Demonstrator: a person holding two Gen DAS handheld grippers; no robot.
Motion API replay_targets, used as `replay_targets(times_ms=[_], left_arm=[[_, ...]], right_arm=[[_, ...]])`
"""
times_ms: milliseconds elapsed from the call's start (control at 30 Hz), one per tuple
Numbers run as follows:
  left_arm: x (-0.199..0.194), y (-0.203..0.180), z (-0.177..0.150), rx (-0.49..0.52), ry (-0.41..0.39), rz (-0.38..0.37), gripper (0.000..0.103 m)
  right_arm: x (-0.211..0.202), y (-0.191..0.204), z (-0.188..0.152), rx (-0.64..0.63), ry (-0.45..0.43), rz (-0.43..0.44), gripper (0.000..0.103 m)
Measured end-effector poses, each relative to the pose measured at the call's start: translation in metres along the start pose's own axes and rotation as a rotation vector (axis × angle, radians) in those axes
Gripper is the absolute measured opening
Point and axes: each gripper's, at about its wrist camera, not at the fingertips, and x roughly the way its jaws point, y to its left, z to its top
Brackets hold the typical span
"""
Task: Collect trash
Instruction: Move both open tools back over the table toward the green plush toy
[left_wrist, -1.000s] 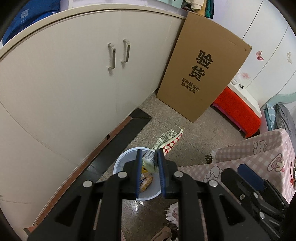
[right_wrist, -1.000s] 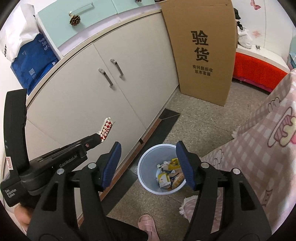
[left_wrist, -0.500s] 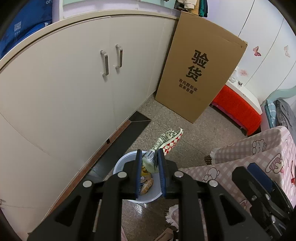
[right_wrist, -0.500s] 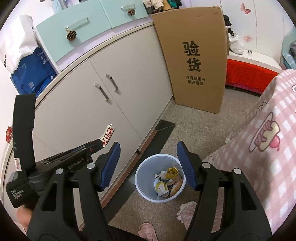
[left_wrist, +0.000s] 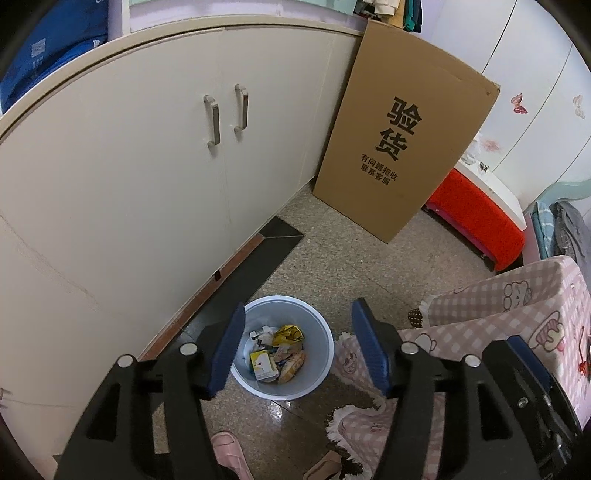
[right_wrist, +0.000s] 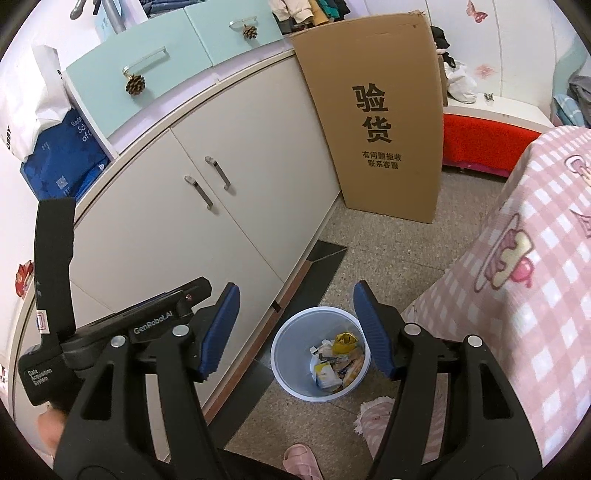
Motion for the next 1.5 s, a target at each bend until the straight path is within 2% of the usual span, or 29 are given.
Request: replay_targets(times_ms=[233,467,667,767,967,1133,1333,1500], left_arm=[[-0.034,-0.009,-0.004,0.010,-0.037,-0.024,0.061],[-0.079,-0.037,-0.013,0.043,-0.091,-0.064,0.061],[-0.117,-0.083,-0.029,0.118,-0.138,-0.107,0.063],[-0.130,-0.117,-0.041,0.176,-0.146,-0.137,0.064],[-0.132,-0.190,-0.070,0.290,-0.110,-0.200,0.064],[-0.117,-0.248,-0.092,0.365,-0.053,-0.233,0.064],[-0.091,-0.296,-0.104,0.396,0.004,-0.251,0.064],[-0.074,-0.320,-0.104,0.388,0.026,-0.256,0.064]], right_arm=[[-0.032,-0.002,0.003,0.006,-0.041,-0.002,0.064],[-0.087,-0.020,0.003,0.029,-0.116,-0.013,0.065],[-0.141,-0.053,-0.001,0.051,-0.183,-0.047,0.066],[-0.167,-0.076,-0.005,0.067,-0.215,-0.076,0.067],[-0.220,-0.149,-0.014,0.132,-0.276,-0.168,0.068],[-0.254,-0.215,-0.025,0.208,-0.304,-0.249,0.068],[-0.271,-0.267,-0.031,0.255,-0.310,-0.303,0.068],[-0.279,-0.306,-0.030,0.276,-0.305,-0.352,0.068]])
